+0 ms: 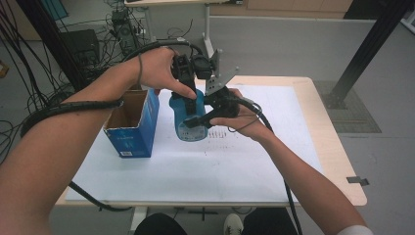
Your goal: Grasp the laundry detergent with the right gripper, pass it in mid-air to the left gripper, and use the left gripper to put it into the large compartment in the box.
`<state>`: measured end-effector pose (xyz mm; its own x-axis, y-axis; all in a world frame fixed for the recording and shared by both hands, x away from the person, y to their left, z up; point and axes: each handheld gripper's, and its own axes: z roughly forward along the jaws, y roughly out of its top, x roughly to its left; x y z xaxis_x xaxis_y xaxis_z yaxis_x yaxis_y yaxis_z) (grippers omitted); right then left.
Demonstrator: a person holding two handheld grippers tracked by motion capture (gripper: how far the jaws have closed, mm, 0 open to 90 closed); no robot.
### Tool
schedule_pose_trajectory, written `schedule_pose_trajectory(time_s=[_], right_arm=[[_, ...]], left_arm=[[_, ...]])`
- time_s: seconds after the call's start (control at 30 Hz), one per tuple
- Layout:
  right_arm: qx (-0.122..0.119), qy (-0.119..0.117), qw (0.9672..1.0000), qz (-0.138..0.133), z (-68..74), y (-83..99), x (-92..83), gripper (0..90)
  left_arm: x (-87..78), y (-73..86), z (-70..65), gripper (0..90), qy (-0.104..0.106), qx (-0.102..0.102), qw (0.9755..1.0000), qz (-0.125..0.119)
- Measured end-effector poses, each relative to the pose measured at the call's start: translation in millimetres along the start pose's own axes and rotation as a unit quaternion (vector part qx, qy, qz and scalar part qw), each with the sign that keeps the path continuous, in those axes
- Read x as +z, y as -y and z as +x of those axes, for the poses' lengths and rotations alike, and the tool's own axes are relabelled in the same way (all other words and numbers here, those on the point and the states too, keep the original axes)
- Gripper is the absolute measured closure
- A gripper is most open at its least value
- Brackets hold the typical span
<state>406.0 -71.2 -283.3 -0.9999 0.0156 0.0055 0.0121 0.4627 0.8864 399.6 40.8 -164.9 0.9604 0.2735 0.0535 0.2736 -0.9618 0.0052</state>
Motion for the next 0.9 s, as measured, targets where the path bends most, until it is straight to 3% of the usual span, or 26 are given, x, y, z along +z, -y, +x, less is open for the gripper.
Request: schedule_pose_trajectory(time_s=[0.2, 0.4, 0.43, 0.53, 0.57, 0.6, 0.67, 0.7, 0.8, 0.83, 0.87, 0.9], right_arm=[[-0.001, 0.0, 1.0, 0.001, 1.1, 0.5, 0.2, 39.2], [-0.009, 0.01, 0.9999, 0.007, 2.4, 4.3, 2.4, 32.5], [-0.005, 0.016, 0.9998, 0.01, 3.3, 6.3, 1.6, 25.7], [-0.003, 0.013, 0.9998, 0.016, 3.8, 8.6, -0.5, 25.5], [-0.002, 0.01, 0.9993, 0.035, 4.6, 11.7, -3.9, 24.0], [-0.002, 0.01, 0.9993, 0.035, 4.6, 11.7, -3.9, 24.0], [0.009, 0.008, 0.9986, 0.051, 4.8, 15.3, -8.4, 19.3], [0.033, 0.014, 0.997, 0.069, 4.2, 19.4, -15.0, 13.6], [0.043, 0.022, 0.995, 0.088, 3.8, 23.2, -20.8, 10.5], [0.067, 0.026, 0.9926, 0.098, 2.3, 28.0, -28.4, 7.2], [0.076, 0.035, 0.9908, 0.107, 1.9, 30.3, -33.8, 6.0], [0.083, 0.044, 0.9891, 0.114, 1.5, 32.1, -38.6, 5.6]], left_arm=[[0.4, -0.1, -0.8, 35.1, 0.001, -0.001, 1.0, 0.0], [-2.0, 0.6, -1.4, 35.0, 0.004, -0.005, 1.0, -0.005], [-2.4, 1.0, -1.2, 35.0, 0.003, -0.006, 1.0, -0.004], [-4.0, 4.1, 0.9, 35.0, 0.0, -0.015, 0.9999, -0.002], [-4.9, 6.5, 2.9, 35.0, -0.003, -0.022, 0.9997, -0.001], [-4.9, 6.5, 2.9, 35.0, -0.003, -0.022, 0.9997, -0.001], [-6.0, 9.2, 5.6, 35.0, -0.004, -0.031, 0.9995, 0.001], [-7.6, 11.5, 8.2, 35.0, -0.007, -0.043, 0.999, 0.003], [-9.7, 13.2, 10.6, 35.0, -0.011, -0.059, 0.9982, 0.001], [-12.7, 14.8, 13.1, 35.0, -0.014, -0.074, 0.9972, 0.0], [-12.7, 14.8, 13.1, 35.0, -0.014, -0.074, 0.9972, 0.0], [-17.0, 16.3, 14.8, 35.0, -0.016, -0.09, 0.9958, 0.0]])
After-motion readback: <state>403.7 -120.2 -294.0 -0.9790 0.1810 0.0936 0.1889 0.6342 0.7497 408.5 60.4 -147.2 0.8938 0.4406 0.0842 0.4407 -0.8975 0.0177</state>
